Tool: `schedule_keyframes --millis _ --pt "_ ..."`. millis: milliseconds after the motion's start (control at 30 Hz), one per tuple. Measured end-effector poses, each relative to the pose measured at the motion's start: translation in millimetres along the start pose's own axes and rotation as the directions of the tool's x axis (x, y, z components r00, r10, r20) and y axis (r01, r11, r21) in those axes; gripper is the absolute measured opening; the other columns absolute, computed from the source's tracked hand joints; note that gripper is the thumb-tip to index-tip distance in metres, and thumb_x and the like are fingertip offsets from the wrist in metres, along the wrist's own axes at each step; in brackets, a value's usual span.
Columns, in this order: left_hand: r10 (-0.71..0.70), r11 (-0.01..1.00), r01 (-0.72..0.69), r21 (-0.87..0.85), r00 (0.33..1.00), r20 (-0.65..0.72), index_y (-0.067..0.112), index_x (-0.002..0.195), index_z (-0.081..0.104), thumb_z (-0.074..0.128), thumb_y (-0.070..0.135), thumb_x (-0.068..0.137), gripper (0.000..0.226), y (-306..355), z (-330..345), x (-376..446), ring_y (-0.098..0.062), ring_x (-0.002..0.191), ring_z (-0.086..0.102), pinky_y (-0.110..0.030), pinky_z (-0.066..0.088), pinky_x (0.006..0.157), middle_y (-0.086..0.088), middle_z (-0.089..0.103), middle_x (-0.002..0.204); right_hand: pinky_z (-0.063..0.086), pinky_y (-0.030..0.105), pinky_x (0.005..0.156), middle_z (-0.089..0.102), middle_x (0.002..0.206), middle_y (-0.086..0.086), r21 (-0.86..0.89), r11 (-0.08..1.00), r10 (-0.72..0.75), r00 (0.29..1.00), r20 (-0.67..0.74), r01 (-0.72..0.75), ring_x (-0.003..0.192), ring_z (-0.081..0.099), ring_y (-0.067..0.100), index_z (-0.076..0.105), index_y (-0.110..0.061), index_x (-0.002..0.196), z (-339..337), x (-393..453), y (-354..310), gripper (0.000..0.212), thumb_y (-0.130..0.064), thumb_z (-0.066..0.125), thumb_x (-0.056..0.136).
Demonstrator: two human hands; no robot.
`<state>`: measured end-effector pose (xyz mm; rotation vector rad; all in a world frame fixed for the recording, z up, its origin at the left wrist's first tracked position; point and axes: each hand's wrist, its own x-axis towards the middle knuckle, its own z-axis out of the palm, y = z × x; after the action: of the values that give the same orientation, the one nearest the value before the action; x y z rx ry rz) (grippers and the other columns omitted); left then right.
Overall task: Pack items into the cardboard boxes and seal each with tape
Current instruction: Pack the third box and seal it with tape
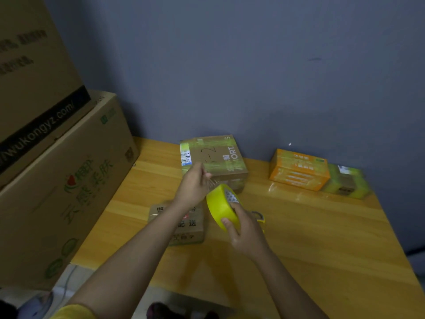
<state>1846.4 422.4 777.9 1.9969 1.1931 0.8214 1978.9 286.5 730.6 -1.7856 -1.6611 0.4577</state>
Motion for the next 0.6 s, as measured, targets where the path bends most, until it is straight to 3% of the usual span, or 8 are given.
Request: schedule_keyframes --millis 67,133,300,400,500,533,600 --pt "-0.125 0.981 0.127 -0.147 0.992 0.021 0.011 0.082 0.041 0.047 0.011 0.099 0.018 -5 2 -1 -0.006 0.067 0.048 -0.019 0.038 0.059 0.004 0.049 0.073 0.033 0.029 0.070 0.064 0.104 0.006 0.033 0.999 0.019 1.000 -0.019 -0.018 0.092 0.058 0.027 0.054 -0.014 0.126 2 1 -1 0.065 -0.062 0.035 0.086" --pt "-0.236 0.936 0.248 -0.251 0.969 0.076 0.016 0.080 0.042 0.048 0.013 0.099 0.020 -13 2 -2 -0.018 0.075 0.053 -0.030 0.042 0.072 0.000 0.053 0.076 0.036 0.031 0.068 0.063 0.099 0.005 0.069 0.997 0.030 0.999 -0.023 -0.028 0.088 0.058 0.026 0.056 -0.013 0.121 4 1 -4 0.063 -0.061 0.036 0.086" --pt "-0.216 0.909 0.290 -0.300 0.942 0.256 0.015 0.079 0.050 0.061 0.013 0.093 0.018 -23 -10 -9 -0.016 0.080 0.055 -0.027 0.046 0.076 -0.004 0.058 0.080 0.039 0.034 0.062 0.061 0.085 0.000 0.101 0.993 0.062 0.997 -0.049 -0.056 0.074 0.055 0.019 0.059 -0.013 0.108 6 -9 -12 0.055 -0.060 0.040 0.085" --pt "-0.230 0.936 0.281 -0.210 0.944 0.237 0.018 0.074 0.049 0.060 0.013 0.093 0.023 -38 -5 -13 -0.016 0.075 0.053 -0.030 0.044 0.072 -0.003 0.057 0.076 0.037 0.029 0.059 0.058 0.077 -0.007 0.159 0.981 0.118 0.992 -0.036 -0.111 0.069 0.053 0.010 0.058 -0.018 0.100 13 -14 -15 0.047 -0.060 0.044 0.085" --pt "-0.218 0.976 0.215 0.042 0.941 0.259 0.026 0.073 0.046 0.055 0.029 0.095 0.024 -64 1 -14 -0.019 0.085 0.049 -0.028 0.037 0.069 0.003 0.053 0.079 0.038 0.028 0.060 0.058 0.071 -0.006 0.258 0.937 0.246 0.969 -0.014 -0.234 0.066 0.053 0.006 0.060 -0.018 0.091 20 -7 -20 0.036 -0.052 0.051 0.084" --pt "-0.237 0.971 0.214 0.105 0.922 0.307 0.026 0.074 0.046 0.053 0.033 0.096 0.024 -72 1 -14 -0.021 0.086 0.048 -0.029 0.037 0.069 0.004 0.052 0.080 0.041 0.030 0.064 0.061 0.076 -0.004 0.272 0.921 0.284 0.959 0.019 -0.278 0.070 0.055 0.006 0.062 -0.013 0.093 22 -4 -22 0.042 -0.052 0.050 0.083" --pt "-0.284 0.959 0.257 0.122 0.864 0.416 0.022 0.079 0.045 0.049 0.033 0.098 0.023 -84 2 -18 -0.021 0.081 0.048 -0.030 0.037 0.068 0.002 0.050 0.081 0.047 0.036 0.080 0.067 0.103 0.007 0.247 0.899 0.352 0.932 0.088 -0.362 0.096 0.061 0.018 0.065 -0.007 0.112 29 2 -23 0.053 -0.053 0.053 0.087"
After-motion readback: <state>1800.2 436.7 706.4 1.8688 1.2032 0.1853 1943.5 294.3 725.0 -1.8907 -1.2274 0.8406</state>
